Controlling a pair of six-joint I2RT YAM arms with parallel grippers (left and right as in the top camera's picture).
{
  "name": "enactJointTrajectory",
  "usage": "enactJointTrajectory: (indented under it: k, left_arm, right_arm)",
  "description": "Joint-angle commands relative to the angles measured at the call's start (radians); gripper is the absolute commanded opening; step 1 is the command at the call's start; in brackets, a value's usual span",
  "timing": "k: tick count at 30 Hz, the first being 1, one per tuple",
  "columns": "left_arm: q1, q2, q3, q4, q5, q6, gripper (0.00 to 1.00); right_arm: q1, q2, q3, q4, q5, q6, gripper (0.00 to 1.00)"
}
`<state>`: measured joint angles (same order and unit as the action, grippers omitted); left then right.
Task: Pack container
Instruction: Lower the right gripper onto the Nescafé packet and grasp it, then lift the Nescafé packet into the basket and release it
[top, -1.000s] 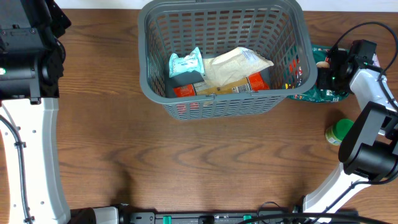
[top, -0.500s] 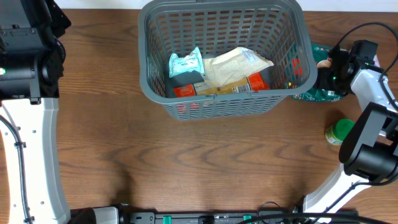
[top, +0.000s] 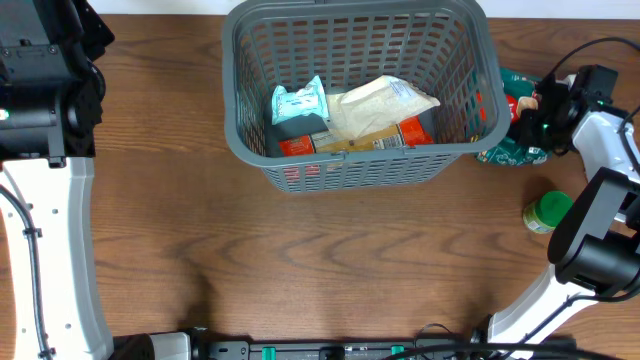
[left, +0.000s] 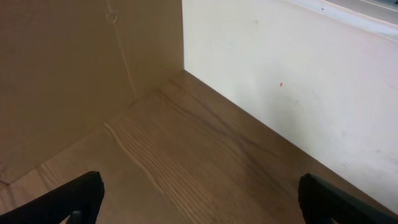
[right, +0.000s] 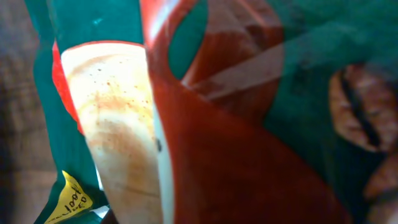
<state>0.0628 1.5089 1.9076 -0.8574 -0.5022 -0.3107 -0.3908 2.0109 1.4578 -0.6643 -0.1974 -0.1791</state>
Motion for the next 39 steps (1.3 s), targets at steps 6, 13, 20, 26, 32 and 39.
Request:
enactJointTrajectory:
  k: [6, 13, 20, 26, 32, 39]
  left_arm:
    - [0.004, 0.0, 0.001, -0.002, -0.018, 0.002, 0.98]
    - [0.004, 0.0, 0.001, -0.002, -0.018, 0.002, 0.99]
    - [0.004, 0.0, 0.001, -0.002, -0.018, 0.002, 0.99]
    - [0.004, 0.0, 0.001, -0.002, -0.018, 0.002, 0.99]
    - [0.004, 0.0, 0.001, -0.002, -0.018, 0.002, 0.99]
    - [0.004, 0.0, 0.001, -0.002, -0.018, 0.002, 0.99]
  right_arm:
    - [-0.014, -0.036, 0.234, -0.2, 0.037, 0.026, 0.01]
    - [-0.014, -0.098, 0.47, -0.329, 0.068, 0.037, 0.01]
    - [-0.013, -0.185, 0.655, -0.404, 0.078, 0.036, 0.01]
    - [0.013, -0.317, 0.732, -0.393, 0.083, 0.035, 0.01]
    - [0.107, -0.446, 0.762, -0.384, 0.081, -0.044, 0.01]
    - [0.328, -0.524, 0.762, -0.417, 0.082, -0.089, 0.01]
